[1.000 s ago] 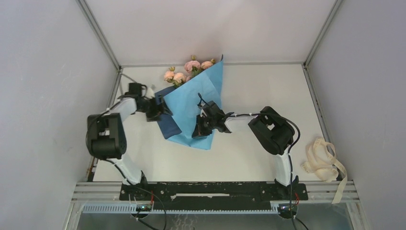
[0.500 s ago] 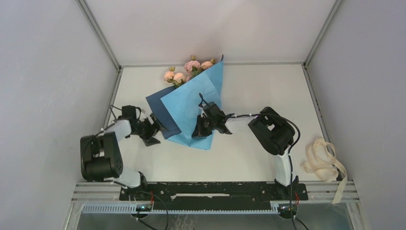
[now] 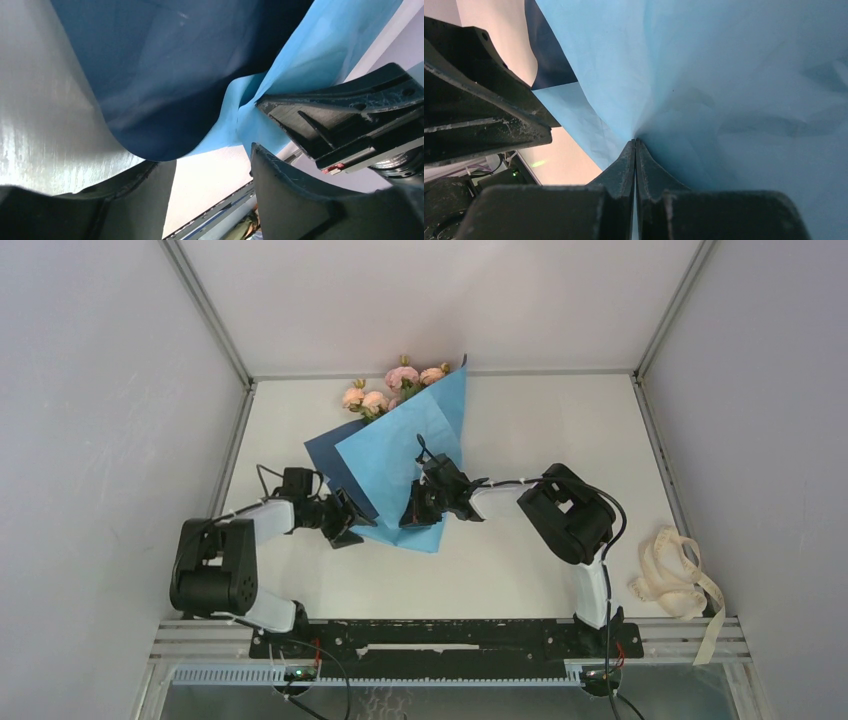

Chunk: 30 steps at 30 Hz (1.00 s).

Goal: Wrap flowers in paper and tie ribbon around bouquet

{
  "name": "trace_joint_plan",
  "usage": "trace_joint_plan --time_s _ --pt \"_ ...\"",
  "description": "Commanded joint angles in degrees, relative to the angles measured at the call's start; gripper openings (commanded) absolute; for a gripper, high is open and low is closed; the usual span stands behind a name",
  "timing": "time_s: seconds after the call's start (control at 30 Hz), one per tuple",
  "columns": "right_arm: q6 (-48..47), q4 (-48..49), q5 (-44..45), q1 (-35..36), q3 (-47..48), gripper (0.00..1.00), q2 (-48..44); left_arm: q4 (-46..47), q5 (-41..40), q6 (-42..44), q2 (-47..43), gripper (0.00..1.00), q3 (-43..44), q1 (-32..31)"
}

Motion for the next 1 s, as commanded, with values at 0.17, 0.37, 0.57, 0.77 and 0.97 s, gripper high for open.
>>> trace_joint_plan --time_s 0.17,0.37,0.57,0.77,0.97 --pt "0.0 -0.02 1.22 0.57 -0.57 0.07 -1.06 -1.32 -13.5 3.73 6.45 0.43 -0.12 -0.1" --pt "-0.38 -1.03 1.5 0.58 -0.52 0.07 -1.42 -2.81 -13.92 4.46 6.49 0.16 1.19 -0.09" --pt "0.57 -0.95 1.16 0.82 -0.6 0.07 -0.85 -6.28 -17.07 8.68 1.58 0.0 4.55 -0.14" --pt "2.83 0.1 1.77 0.67 -0.57 0.07 -0.01 -7.55 -14.7 14.78 -4.59 0.0 8.54 -3.19" --pt "7.51 6.62 0.15 0.21 -2.43 0.07 1.76 -10.76 -15.17 23.25 -6.46 0.0 16.99 -11.03"
